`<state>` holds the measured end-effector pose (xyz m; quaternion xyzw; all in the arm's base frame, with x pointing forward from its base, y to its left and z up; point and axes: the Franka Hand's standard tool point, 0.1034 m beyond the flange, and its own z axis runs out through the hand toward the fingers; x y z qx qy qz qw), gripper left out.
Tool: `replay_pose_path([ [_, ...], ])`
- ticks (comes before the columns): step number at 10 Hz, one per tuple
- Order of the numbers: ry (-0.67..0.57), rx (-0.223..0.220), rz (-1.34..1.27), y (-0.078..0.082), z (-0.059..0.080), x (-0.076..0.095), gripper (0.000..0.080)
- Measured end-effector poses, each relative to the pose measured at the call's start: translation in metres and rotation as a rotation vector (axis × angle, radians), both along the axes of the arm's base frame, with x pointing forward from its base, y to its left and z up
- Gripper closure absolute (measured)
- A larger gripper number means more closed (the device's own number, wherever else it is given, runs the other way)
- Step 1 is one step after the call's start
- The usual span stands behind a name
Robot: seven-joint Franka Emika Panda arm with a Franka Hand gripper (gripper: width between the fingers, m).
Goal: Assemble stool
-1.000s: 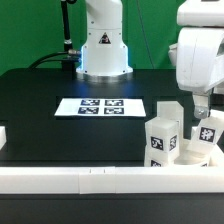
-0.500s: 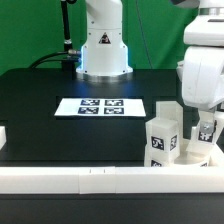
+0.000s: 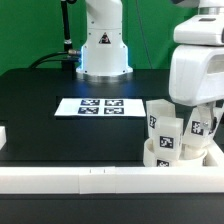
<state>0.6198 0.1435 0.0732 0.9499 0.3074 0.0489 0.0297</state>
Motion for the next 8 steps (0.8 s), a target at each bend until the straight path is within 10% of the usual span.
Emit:
replay_pose_path([
  [8, -0.01, 0.075, -0.617, -0.016, 0.002, 0.005, 0.0459],
])
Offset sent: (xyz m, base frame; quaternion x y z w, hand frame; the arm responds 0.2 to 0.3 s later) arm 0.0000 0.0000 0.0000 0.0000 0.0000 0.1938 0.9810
